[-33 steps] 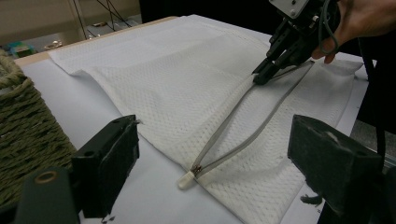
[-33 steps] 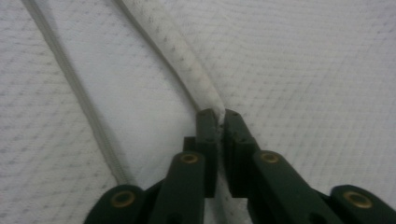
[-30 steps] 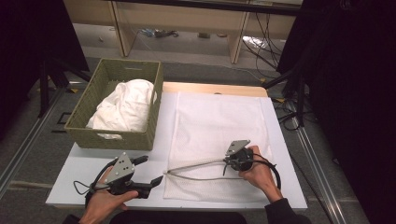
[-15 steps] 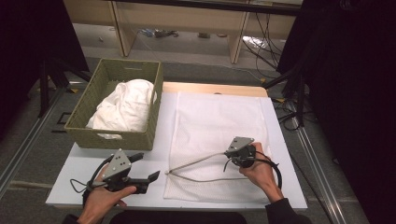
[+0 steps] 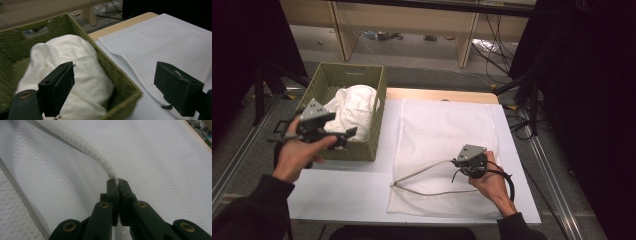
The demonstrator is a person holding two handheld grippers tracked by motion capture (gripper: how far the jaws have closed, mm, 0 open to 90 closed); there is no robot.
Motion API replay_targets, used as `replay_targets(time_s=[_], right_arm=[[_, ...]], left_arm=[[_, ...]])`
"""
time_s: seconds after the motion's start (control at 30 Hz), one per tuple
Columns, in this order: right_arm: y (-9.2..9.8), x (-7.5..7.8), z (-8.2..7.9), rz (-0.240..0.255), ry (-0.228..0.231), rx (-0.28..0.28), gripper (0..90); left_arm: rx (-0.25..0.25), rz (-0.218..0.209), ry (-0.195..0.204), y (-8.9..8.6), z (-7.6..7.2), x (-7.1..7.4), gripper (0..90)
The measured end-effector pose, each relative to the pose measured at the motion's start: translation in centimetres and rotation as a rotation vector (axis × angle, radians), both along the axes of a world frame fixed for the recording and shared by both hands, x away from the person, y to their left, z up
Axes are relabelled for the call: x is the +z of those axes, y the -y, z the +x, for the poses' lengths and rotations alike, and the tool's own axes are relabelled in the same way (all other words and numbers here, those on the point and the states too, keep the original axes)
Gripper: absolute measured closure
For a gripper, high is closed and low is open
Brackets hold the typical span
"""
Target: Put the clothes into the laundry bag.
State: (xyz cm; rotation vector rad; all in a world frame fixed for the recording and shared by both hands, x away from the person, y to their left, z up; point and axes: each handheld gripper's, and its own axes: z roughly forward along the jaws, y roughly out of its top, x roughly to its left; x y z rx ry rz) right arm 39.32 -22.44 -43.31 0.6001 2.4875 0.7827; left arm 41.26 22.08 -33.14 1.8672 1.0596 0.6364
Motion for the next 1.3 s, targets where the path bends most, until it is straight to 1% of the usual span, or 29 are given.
replay_targets(time_s=[0.07, 0.1, 0.13, 0.17, 0.23, 0.27, 0.3, 0.33, 0.4, 0.47, 0.5, 0.53, 0.6, 0.7, 0.73, 0.77, 0.8, 0.83, 0.87, 0.93, 0.97, 1.03, 1.1, 1.13, 1.17, 1.2, 1.23, 1.27, 1.3], right_arm=[[0.0, 0.1, 0.0, -0.001, 0.005, 0.01, 90.0], [0.0, 0.1, 0.0, 0.002, 0.005, 0.01, 90.0], [0.0, 0.1, -0.1, 0.006, -0.01, 0.0, 90.0], [0.0, 0.1, -0.1, 0.004, -0.016, 0.008, 90.0], [-0.1, 0.1, 0.0, 0.001, -0.008, 0.017, 89.9], [-0.1, 0.0, 0.0, 0.001, 0.001, 0.019, 89.9], [-0.1, 0.1, -0.1, -0.001, -0.01, 0.014, 89.9], [-0.1, 0.1, -0.1, -0.004, -0.001, 0.022, 90.0], [-0.1, 0.1, -0.1, -0.004, 0.0, 0.026, 89.9], [-0.1, 0.1, -0.1, -0.007, -0.011, 0.024, 90.0], [-0.1, 0.1, -0.2, -0.003, -0.02, 0.022, 89.9], [-0.2, 0.0, -0.2, -0.001, -0.016, 0.021, 89.9], [-0.2, -0.1, -0.1, 0.003, -0.02, 0.019, 90.0], [-0.2, -0.1, -0.2, -0.007, -0.014, 0.025, 89.9], [-0.3, -0.1, -0.2, -0.002, -0.023, 0.027, 89.9], [-0.3, -0.1, -0.2, -0.003, -0.022, 0.03, 89.9], [-0.2, -0.1, -0.1, -0.012, -0.008, 0.043, 89.9], [-0.2, -0.1, -0.1, -0.002, -0.016, 0.042, 90.0], [-0.3, -0.1, -0.1, -0.002, -0.02, 0.042, 89.9], [-0.3, -0.1, -0.2, -0.002, -0.026, 0.033, 90.0], [-0.3, -0.1, -0.3, -0.002, -0.034, 0.031, 89.9], [-0.3, 0.0, -0.3, -0.006, -0.031, 0.037, 90.0], [-0.3, -0.2, -0.2, -0.002, -0.01, 0.038, 89.9], [-0.3, -0.2, -0.3, -0.003, -0.029, 0.042, 89.9], [-0.2, -0.2, -0.2, -0.001, -0.025, 0.042, 89.9], [-0.2, -0.3, -0.2, 0.004, -0.019, 0.034, 89.9], [-0.3, -0.3, -0.3, 0.012, -0.026, 0.017, 89.9], [-0.3, -0.3, -0.3, 0.013, -0.028, 0.019, 89.9], [-0.3, -0.3, 0.0, -0.002, -0.004, 0.058, 89.9]], left_arm=[[0.001, 0.057, -0.038, -0.8, 2.2, 0.4, 16.0], [0.009, 0.074, -0.064, -1.1, 3.2, 0.5, 16.0], [0.01, 0.105, -0.088, -1.4, 4.3, 0.6, 16.1], [0.041, 0.085, -0.088, -1.2, 5.2, 0.3, 16.1], [0.044, 0.122, -0.117, -1.3, 7.1, 0.0, 16.1], [0.041, 0.124, -0.133, -1.1, 8.0, -0.3, 16.1], [0.042, 0.118, -0.15, -0.8, 8.9, -0.7, 16.1], [0.046, 0.127, -0.162, -0.6, 9.6, -1.1, 16.6], [0.068, 0.146, -0.166, -0.1, 10.9, -2.0, 18.3], [0.076, 0.148, -0.19, 0.3, 12.0, -3.1, 17.4], [0.079, 0.16, -0.204, 0.4, 12.5, -3.6, 18.0], [0.068, 0.18, -0.235, 0.3, 12.9, -4.1, 17.7], [0.07, 0.175, -0.283, 0.4, 13.5, -5.1, 16.5], [0.069, 0.219, -0.306, 0.8, 14.1, -6.4, 15.1], [0.076, 0.233, -0.321, 1.0, 14.3, -6.8, 15.8], [0.073, 0.257, -0.356, 1.2, 14.5, -7.0, 15.1], [0.079, 0.254, -0.354, 1.4, 14.7, -7.4, 15.2], [0.088, 0.237, -0.346, 1.5, 14.9, -7.9, 14.9], [0.099, 0.236, -0.349, 1.5, 15.0, -8.3, 14.6], [0.135, 0.237, -0.365, 1.1, 15.2, -9.1, 11.0], [0.157, 0.246, -0.383, 0.8, 15.3, -9.5, 8.4], [0.193, 0.227, -0.403, 0.3, 15.2, -10.3, 1.6], [0.175, 0.186, -0.423, 0.0, 15.2, -10.8, 0.0], [0.155, 0.196, -0.427, 0.0, 15.3, -10.9, 0.0], [0.138, 0.194, -0.424, 0.1, 15.3, -11.1, 0.0], [0.114, 0.201, -0.437, 0.3, 15.4, -11.3, 0.0], [0.094, 0.222, -0.457, 0.6, 15.4, -11.7, 0.0], [0.077, 0.254, -0.453, 0.9, 15.4, -12.1, 0.0], [0.071, 0.284, -0.448, 1.0, 15.6, -12.3, 0.0]])
